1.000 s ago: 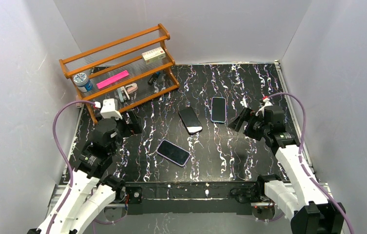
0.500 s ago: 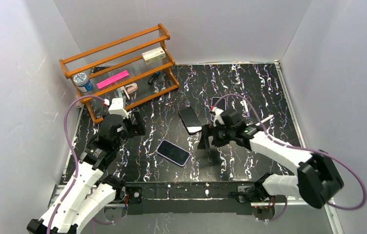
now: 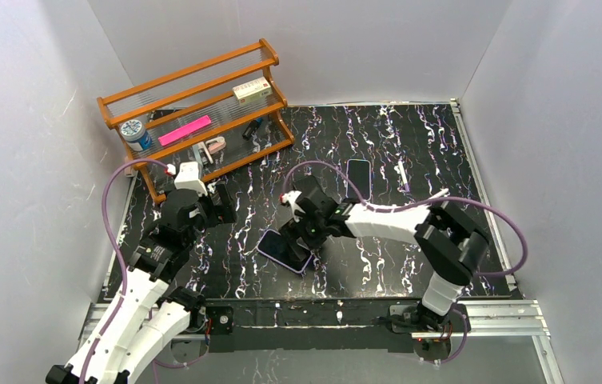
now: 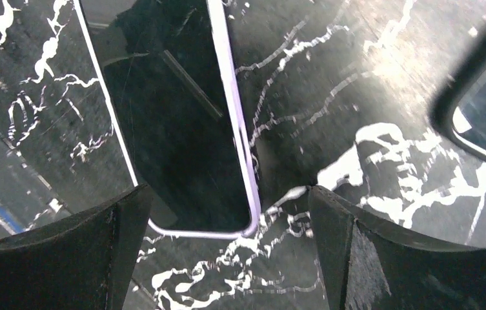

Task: Take the phone out of the phone case
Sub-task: Pick up the phone at the center of the board.

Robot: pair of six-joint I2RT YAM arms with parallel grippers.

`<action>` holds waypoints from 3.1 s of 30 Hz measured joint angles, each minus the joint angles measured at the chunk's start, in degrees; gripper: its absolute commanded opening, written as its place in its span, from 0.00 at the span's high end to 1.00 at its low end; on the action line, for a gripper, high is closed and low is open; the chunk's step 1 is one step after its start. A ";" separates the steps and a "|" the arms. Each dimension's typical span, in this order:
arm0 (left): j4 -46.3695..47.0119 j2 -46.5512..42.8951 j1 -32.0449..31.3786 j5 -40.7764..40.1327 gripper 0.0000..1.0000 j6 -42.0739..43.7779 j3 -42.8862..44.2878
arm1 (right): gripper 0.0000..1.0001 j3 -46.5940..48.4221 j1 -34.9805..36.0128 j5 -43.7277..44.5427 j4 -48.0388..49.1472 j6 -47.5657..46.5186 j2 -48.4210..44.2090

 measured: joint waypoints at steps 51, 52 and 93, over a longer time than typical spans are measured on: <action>2.29 3.69 0.66 7.52 0.02 -15.72 -5.29 | 0.94 -1.81 1.27 9.25 8.20 6.49 1.53; 3.04 4.17 0.66 8.81 0.02 -16.87 -6.16 | 0.96 -2.67 0.81 8.61 9.42 7.69 1.07; 32.28 36.20 -6.23 20.48 0.32 -45.77 -13.79 | 0.98 -9.01 0.11 3.76 25.53 21.92 0.48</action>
